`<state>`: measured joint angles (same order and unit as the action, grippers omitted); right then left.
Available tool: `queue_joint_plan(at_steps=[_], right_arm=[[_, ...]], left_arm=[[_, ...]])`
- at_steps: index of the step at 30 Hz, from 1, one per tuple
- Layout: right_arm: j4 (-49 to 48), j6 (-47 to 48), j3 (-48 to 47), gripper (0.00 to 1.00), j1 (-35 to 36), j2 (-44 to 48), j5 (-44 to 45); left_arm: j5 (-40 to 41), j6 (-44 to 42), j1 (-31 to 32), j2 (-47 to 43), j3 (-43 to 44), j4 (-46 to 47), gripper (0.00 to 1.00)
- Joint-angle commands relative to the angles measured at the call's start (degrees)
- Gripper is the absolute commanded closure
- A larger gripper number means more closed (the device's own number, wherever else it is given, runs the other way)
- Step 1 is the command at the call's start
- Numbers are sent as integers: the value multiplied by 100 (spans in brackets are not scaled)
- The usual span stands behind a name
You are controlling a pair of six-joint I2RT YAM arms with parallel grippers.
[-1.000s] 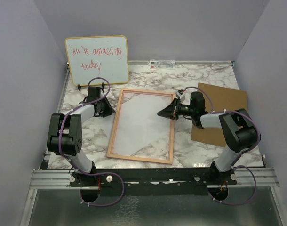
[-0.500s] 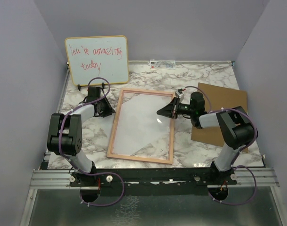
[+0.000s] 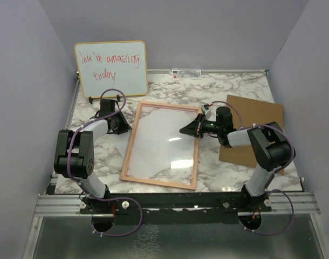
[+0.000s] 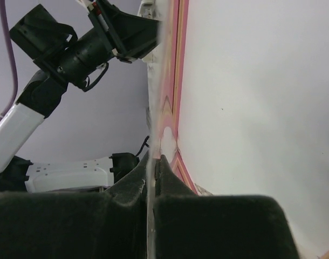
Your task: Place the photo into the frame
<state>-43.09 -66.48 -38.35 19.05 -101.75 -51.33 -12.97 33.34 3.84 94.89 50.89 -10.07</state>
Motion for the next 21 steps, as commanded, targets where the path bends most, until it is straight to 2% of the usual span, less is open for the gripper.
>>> queue_joint_plan(at_steps=[1,7,9,13,15,18,21], right_arm=[[365,218,64,97,58,234,447],[17,-235,291,97,56,322,728],[-246,-446,380,97,67,345,749],[-408,-689,451,97,112,416,829],[-453,-750,477,97,131,436,850],[-429,-771,482,97,173,406,873],[-461,-886,548,97,191,385,980]], left_arm=[[-17,-41,-6,-55,70,-112,71],[238,40,-1,-304,17,-169,71],[357,41,-1,-430,-4,-220,68],[551,69,-2,-725,-105,-314,51],[658,92,-6,-907,-203,-326,47],[631,80,-6,-1054,-317,-366,47],[514,91,-5,-1066,-425,-487,54]])
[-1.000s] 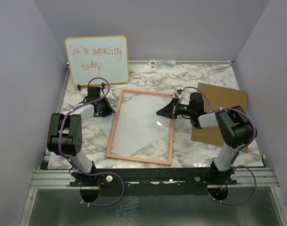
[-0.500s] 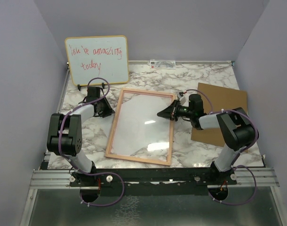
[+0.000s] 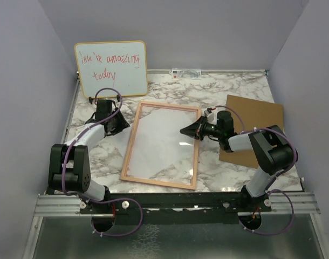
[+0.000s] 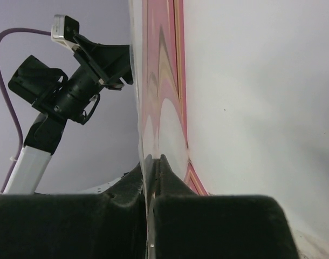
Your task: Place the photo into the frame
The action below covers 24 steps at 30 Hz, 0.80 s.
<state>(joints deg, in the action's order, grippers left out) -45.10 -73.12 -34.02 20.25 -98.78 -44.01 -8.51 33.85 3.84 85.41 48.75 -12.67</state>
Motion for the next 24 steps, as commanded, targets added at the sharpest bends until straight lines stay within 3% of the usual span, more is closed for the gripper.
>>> queue_joint_plan(at_steps=[1,24], right_arm=[[-266,-279,146,97,75,99,298],[-773,-988,426,98,144,-18,403]], left_arm=[[34,55,-5,-132,-262,-235,56],[-807,70,-5,329,-552,-106,76]])
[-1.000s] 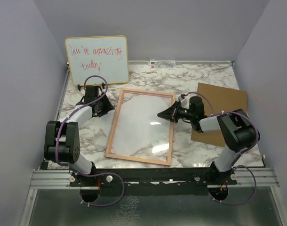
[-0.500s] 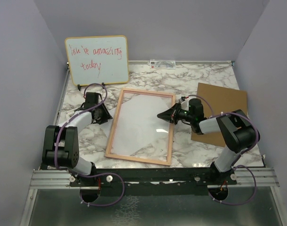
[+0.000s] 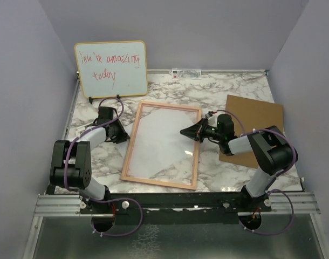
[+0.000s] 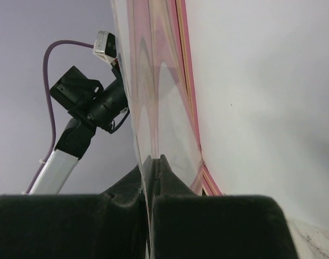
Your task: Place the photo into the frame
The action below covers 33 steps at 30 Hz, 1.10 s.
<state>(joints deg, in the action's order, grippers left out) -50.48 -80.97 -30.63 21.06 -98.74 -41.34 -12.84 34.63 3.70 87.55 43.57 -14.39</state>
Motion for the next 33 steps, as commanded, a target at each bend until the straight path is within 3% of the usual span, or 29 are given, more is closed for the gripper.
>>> queue_joint_plan(at_steps=[1,15,33], right_arm=[[-166,-208,98,98,65,11,174],[-90,22,242,98,188,-251,208],[978,505,177,99,190,-259,256]], left_arm=[[-383,-5,8,133,-21,72,76],[-464,149,12,350,28,235,76],[-492,181,8,423,-6,349,75]])
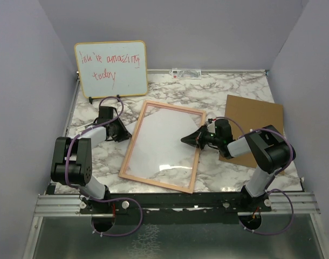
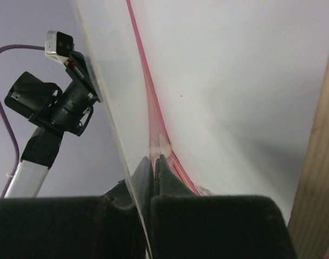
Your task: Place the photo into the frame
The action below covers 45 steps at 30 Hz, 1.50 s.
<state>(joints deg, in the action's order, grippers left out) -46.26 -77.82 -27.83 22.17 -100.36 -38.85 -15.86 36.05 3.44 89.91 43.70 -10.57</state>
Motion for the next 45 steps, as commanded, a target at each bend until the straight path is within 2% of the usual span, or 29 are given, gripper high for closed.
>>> queue_joint_plan(at_steps=[1,8,11,17,20,23,27,29,36,41,45], right_arm=[[767,294,-172,99,84,-139,20],[2468,1470,-939,99,68,-383,540],[2432,1532,-1133,99,3,-584,464],[2060,985,-1158,99,-11,-457,52],[1711,770,-1082,99,-11,-376,-211],[1855,859,-1146,98,-5,-329,-235],[2318,1086,-1286,82,0,-237,-169],[2760,1259,-1421,71,-3,-155,-88],[4214,1830,-1926,42,0,104,264],[5327,2120,-2325,31,2,229,556],[6074,2327,-2616,28,-2,275,802]], left_arm=[[-210,54,40,197,-20,-16,75],[-511,130,34,212,-28,73,72],[-567,117,34,169,-45,26,71],[-606,73,36,135,-31,-11,62],[-680,43,34,218,19,-20,62],[-669,26,34,238,48,-17,62],[-573,25,34,213,83,-34,62],[-458,31,34,165,101,-53,62],[-116,16,37,24,270,-229,59],[-24,-21,34,0,337,-321,56],[-14,-41,34,-15,324,-323,54]])
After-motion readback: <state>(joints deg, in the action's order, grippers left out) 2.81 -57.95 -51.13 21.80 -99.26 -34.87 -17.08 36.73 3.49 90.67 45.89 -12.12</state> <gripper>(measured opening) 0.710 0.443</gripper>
